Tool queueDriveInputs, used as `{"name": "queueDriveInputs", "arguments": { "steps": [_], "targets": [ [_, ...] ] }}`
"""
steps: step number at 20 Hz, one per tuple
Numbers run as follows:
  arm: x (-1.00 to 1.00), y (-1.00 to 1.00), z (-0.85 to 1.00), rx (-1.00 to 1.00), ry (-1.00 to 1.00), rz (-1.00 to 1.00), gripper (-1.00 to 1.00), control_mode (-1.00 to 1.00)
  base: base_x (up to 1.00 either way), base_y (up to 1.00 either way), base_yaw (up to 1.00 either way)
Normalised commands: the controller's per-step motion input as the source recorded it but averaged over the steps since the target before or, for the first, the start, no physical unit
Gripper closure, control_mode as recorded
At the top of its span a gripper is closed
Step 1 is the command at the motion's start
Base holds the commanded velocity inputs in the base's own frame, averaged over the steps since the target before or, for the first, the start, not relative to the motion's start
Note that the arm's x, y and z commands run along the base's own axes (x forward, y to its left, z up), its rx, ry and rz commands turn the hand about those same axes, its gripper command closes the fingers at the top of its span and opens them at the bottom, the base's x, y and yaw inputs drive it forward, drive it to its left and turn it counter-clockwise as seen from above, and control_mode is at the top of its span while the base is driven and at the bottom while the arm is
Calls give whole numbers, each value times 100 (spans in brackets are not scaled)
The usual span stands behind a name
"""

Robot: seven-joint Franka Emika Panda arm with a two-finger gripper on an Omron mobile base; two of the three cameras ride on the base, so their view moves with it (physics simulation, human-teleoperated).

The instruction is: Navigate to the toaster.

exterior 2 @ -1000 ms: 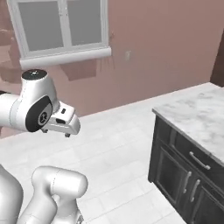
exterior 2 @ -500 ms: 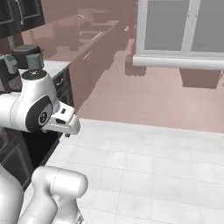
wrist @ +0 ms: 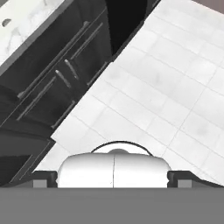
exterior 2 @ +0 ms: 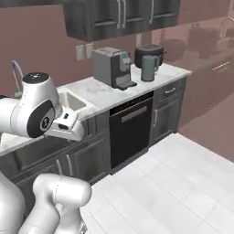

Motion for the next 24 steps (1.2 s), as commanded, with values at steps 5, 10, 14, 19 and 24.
{"name": "queueDriveInputs", "arguments": {
  "steps": [5, 10, 14, 19, 24],
  "targets": [
    [0, 0, 0, 0, 0, 0, -100, 100, 3, -34, 96],
    [0, 0, 0, 0, 0, 0, -100, 100, 19, -63, 75],
    [0, 0, 0, 0, 0, 0, -100, 100, 16, -83, 51],
    [0, 0, 0, 0, 0, 0, -100, 100, 6, -80, 44],
    [0, 0, 0, 0, 0, 0, -100, 100, -13, -78, 32]
  ]
}}
